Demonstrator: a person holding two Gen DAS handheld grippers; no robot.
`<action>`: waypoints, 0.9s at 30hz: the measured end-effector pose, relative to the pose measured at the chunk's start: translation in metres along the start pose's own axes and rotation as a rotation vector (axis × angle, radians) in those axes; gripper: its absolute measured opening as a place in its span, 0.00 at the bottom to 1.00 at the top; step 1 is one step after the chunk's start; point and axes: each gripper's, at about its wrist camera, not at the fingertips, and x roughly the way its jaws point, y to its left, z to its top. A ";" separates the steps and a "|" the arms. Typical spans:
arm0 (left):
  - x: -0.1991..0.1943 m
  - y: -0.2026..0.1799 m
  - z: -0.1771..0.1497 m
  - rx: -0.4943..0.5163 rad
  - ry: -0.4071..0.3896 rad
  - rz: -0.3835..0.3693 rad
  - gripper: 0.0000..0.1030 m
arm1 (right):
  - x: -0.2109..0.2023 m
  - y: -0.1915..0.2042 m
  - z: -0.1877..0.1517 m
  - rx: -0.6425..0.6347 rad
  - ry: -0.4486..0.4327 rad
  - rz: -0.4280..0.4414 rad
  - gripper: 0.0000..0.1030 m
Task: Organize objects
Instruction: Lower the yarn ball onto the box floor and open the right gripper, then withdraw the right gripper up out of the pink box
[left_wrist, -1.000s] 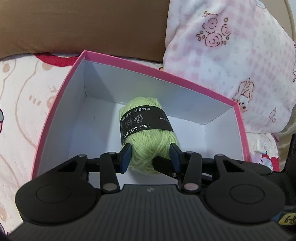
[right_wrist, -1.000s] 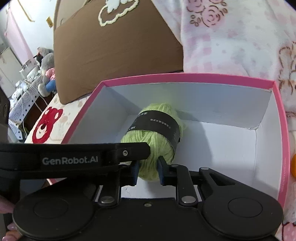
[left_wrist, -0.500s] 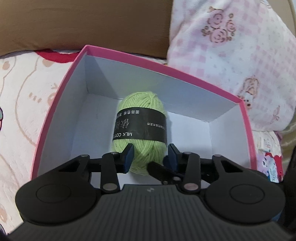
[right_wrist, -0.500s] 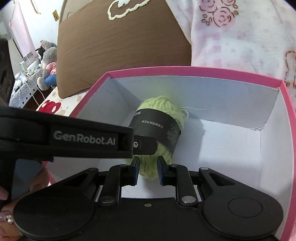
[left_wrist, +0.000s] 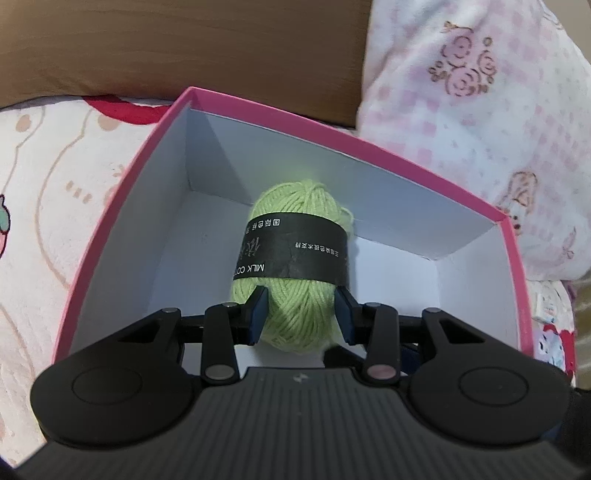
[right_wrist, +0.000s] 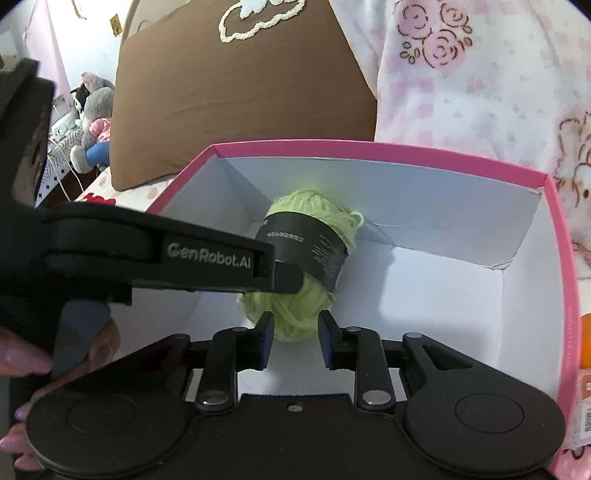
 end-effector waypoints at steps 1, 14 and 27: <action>-0.001 0.001 0.001 -0.010 -0.005 -0.005 0.37 | -0.002 0.000 0.000 0.000 -0.001 -0.001 0.37; -0.017 -0.002 -0.005 0.035 0.021 0.010 0.54 | -0.030 0.017 -0.004 -0.064 0.012 0.003 0.49; -0.081 -0.030 -0.017 0.116 0.032 0.110 0.69 | -0.081 0.030 -0.001 -0.016 -0.017 -0.037 0.77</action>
